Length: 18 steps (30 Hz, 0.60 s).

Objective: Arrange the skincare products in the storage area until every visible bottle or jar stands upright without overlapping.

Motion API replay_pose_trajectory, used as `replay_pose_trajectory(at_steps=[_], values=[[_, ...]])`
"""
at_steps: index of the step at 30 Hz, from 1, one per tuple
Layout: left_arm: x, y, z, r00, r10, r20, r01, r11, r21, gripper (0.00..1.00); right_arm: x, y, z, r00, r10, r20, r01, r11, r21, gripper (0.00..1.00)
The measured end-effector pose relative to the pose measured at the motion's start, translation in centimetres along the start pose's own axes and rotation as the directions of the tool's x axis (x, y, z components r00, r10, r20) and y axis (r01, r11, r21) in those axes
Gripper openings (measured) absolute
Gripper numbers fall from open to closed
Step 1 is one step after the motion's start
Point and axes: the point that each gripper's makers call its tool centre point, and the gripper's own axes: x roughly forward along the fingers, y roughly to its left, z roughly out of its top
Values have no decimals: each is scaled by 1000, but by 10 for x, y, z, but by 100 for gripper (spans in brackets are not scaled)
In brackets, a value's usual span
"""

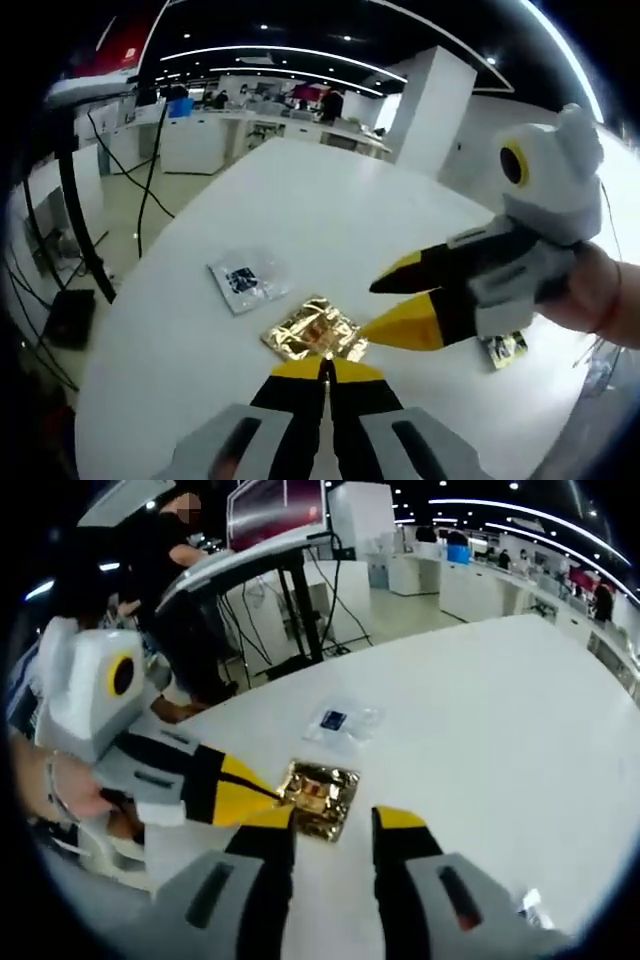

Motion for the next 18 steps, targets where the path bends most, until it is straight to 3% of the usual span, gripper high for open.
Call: replay_pose_trajectory(at_steps=[3, 4, 5, 8, 11, 18], values=[[4, 7, -10, 998, 31, -51, -29, 999, 32, 1, 5, 0, -2, 1000, 11, -13, -11, 1000, 17, 31], [5, 6, 0, 999, 21, 24, -22, 1000, 19, 1, 6, 0, -2, 1000, 12, -17, -12, 1000, 19, 31], [2, 7, -6, 1000, 20, -12, -20, 1000, 21, 1, 7, 0, -3, 1000, 10, -25, -9, 1000, 17, 31], [1, 8, -6, 999, 28, -27, -26, 998, 59, 1, 9, -2, -4, 999, 7, -34, -6, 1000, 15, 31], [-2, 9, -8, 999, 34, -8, -33, 996, 88, 1, 13, 1, -5, 998, 46, -45, -43, 997, 57, 31], [-3, 10, -7, 1000, 8, 22, -10, 997, 82, 1, 22, -1, -1, 998, 52, -45, -48, 995, 89, 29]])
